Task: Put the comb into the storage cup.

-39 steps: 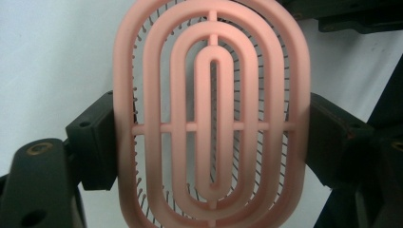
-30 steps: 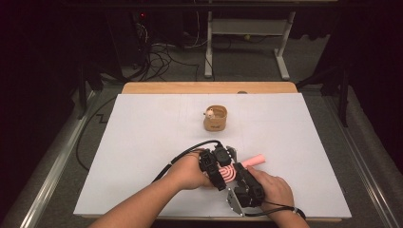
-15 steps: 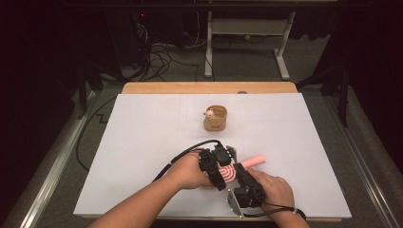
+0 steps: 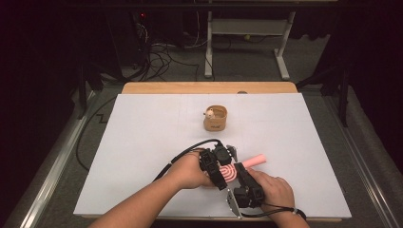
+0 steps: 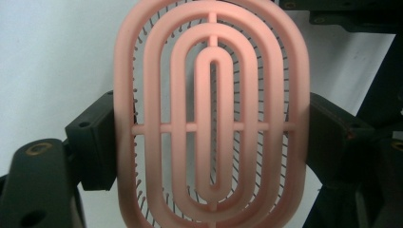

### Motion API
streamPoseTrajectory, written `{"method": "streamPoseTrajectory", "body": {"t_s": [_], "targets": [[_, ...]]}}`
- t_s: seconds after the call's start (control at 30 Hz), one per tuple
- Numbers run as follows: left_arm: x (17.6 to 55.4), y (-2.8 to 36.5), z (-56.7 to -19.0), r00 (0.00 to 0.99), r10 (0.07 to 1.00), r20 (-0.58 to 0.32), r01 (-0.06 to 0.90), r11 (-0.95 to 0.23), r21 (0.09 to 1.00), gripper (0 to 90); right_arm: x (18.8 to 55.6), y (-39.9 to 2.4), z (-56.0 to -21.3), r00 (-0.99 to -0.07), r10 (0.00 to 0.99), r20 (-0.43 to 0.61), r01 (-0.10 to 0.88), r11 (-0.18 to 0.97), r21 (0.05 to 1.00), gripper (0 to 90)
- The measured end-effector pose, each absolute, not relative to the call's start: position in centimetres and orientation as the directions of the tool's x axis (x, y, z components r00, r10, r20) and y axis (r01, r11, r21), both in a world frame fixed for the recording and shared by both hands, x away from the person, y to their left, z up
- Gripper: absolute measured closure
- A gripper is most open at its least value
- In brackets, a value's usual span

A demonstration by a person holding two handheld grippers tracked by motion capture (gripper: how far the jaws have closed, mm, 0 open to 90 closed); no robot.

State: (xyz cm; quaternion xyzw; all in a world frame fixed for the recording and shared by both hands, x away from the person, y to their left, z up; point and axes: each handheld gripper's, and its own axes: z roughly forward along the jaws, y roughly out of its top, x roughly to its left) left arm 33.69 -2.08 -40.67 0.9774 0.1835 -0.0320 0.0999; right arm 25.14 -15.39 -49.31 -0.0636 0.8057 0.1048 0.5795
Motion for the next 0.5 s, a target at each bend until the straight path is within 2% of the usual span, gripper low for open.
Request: {"method": "streamPoseTrajectory", "body": {"t_s": [0.5], "targets": [[33.8,-1.89,-40.48,0.928,0.352,-0.122,0.369,-0.91,0.189,19.5,24.86,-15.29,-49.25,-0.305,0.007,-0.952,-0.22,0.972,0.077,79.5]]}}
